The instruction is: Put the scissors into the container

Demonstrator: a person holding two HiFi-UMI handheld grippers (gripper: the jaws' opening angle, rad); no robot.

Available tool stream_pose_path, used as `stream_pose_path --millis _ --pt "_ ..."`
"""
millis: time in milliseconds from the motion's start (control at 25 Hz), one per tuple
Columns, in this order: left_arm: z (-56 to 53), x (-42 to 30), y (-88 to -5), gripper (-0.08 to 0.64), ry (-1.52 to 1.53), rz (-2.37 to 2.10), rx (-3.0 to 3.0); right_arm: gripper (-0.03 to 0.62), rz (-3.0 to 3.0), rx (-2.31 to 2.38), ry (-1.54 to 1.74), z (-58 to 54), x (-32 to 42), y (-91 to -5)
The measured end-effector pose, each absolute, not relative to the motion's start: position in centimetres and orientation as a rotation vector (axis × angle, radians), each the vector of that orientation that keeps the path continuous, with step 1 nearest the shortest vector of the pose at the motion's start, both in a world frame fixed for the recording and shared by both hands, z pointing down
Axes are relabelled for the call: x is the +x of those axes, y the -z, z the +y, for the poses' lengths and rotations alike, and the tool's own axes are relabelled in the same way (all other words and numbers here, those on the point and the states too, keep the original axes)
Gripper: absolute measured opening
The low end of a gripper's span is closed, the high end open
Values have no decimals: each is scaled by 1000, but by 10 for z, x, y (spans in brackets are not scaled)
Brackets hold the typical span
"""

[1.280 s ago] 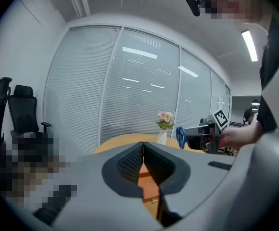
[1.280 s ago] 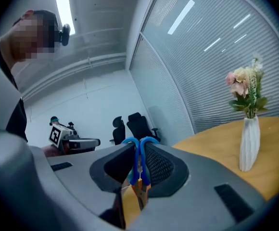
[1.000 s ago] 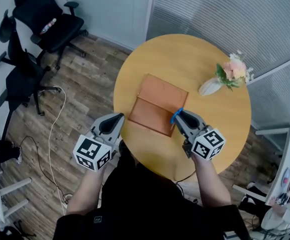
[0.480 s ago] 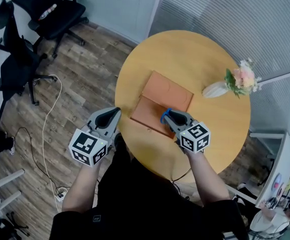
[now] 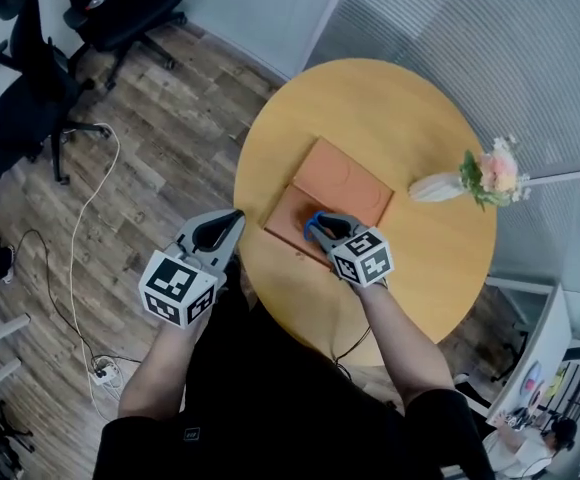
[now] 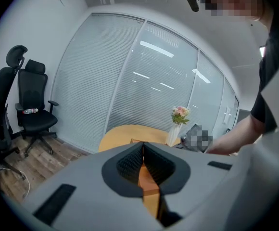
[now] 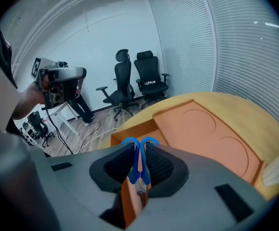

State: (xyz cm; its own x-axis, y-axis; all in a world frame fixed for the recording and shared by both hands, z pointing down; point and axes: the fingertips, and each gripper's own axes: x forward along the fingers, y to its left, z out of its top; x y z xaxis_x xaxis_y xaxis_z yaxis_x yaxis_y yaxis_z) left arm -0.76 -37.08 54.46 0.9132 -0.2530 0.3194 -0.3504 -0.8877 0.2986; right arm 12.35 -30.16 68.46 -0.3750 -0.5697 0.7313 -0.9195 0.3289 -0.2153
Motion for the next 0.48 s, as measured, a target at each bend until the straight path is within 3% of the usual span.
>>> stream_pose_path --millis 480 --pt "-373 -25 -554 14 -387 -456 2698 86 -1906 1215 -924 -313 114 -759"
